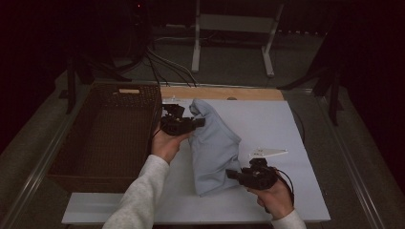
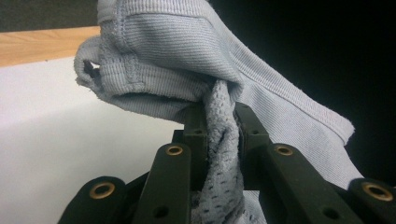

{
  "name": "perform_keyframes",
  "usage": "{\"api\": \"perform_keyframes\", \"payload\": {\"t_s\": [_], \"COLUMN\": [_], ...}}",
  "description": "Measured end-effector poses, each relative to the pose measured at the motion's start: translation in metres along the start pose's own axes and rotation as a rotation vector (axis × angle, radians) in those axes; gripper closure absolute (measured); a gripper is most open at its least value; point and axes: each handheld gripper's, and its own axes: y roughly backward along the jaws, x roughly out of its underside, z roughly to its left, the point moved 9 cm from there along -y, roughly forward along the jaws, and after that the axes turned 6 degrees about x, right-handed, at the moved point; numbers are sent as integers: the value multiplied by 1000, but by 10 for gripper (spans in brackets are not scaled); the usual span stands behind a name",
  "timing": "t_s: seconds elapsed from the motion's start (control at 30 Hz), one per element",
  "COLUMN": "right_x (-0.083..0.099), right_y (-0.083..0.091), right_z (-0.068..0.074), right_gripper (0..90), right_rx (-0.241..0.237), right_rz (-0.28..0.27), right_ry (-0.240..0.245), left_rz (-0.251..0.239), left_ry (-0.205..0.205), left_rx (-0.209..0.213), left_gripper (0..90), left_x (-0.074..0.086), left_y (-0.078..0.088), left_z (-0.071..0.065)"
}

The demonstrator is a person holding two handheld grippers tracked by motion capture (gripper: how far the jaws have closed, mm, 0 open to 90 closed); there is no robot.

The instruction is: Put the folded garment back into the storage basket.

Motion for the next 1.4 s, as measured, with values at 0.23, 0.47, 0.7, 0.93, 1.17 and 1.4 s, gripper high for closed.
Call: {"api": "perform_keyframes", "payload": {"t_s": [0.23,0.47,0.7,0.93,1.17,1.4], "right_x": [-7,-14,-20,-27,-32,-40], "right_y": [0,-3,-6,-11,-15,-19], "right_z": [4,9,15,22,26,30], "right_gripper": [775,775,775,775,776,775], "right_rx": [-13,-23,-33,-45,-49,-56], "right_rz": [-11,-15,-22,-21,-22,-25], "right_ry": [-1,4,9,14,16,20], "left_rz": [-11,-15,-17,-17,-17,-32], "left_ry": [5,7,6,13,17,22], "left_rx": [-11,-26,-36,-49,-61,-78], "left_gripper": [784,785,784,785,784,784], "left_x": [-6,-10,-13,-15,-17,-21], "left_y": [7,15,21,25,27,34], "left_z": [0,4,8,16,20,25]}}
